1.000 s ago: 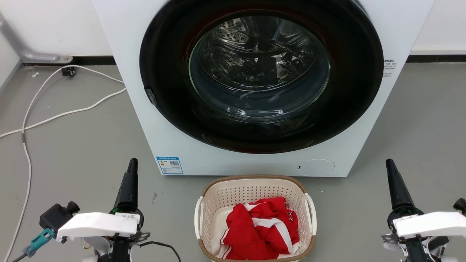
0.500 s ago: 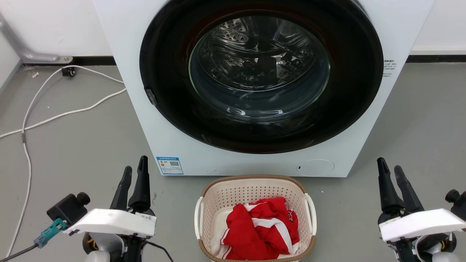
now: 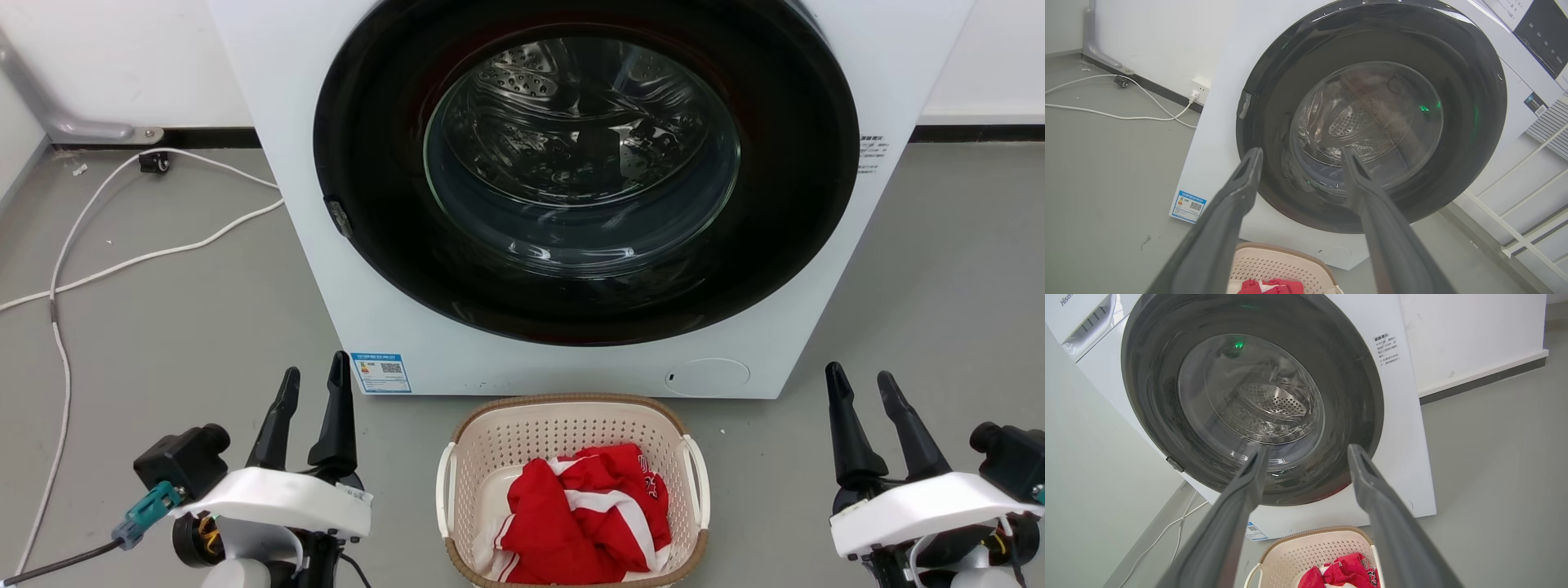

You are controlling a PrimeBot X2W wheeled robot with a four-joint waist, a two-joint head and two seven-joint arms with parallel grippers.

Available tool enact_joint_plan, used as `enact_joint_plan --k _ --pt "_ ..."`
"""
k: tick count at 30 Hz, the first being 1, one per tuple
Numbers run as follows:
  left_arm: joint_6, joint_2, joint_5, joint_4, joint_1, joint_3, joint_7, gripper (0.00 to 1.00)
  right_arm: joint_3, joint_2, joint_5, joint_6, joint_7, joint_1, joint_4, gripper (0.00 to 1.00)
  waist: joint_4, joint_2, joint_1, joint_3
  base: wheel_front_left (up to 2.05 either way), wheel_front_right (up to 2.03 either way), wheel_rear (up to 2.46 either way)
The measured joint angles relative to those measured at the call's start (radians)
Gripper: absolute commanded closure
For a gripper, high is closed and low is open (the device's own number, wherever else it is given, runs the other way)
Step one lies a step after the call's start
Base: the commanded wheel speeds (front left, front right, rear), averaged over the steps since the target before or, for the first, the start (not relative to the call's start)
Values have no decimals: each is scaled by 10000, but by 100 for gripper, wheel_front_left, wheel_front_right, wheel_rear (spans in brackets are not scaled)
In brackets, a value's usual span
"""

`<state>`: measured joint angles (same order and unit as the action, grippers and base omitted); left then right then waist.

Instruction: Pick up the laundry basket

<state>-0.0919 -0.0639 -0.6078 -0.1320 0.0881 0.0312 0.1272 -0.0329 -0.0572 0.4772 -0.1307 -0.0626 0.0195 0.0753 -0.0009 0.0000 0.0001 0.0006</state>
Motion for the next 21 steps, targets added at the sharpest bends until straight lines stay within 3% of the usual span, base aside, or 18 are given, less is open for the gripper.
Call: enact_joint_plan --k 21 --pt "313 -182 2458 -280 103 476 552 0 33 17 -2579 -2 -81 -218 -359 0 20 0 0 -38 0 0 0"
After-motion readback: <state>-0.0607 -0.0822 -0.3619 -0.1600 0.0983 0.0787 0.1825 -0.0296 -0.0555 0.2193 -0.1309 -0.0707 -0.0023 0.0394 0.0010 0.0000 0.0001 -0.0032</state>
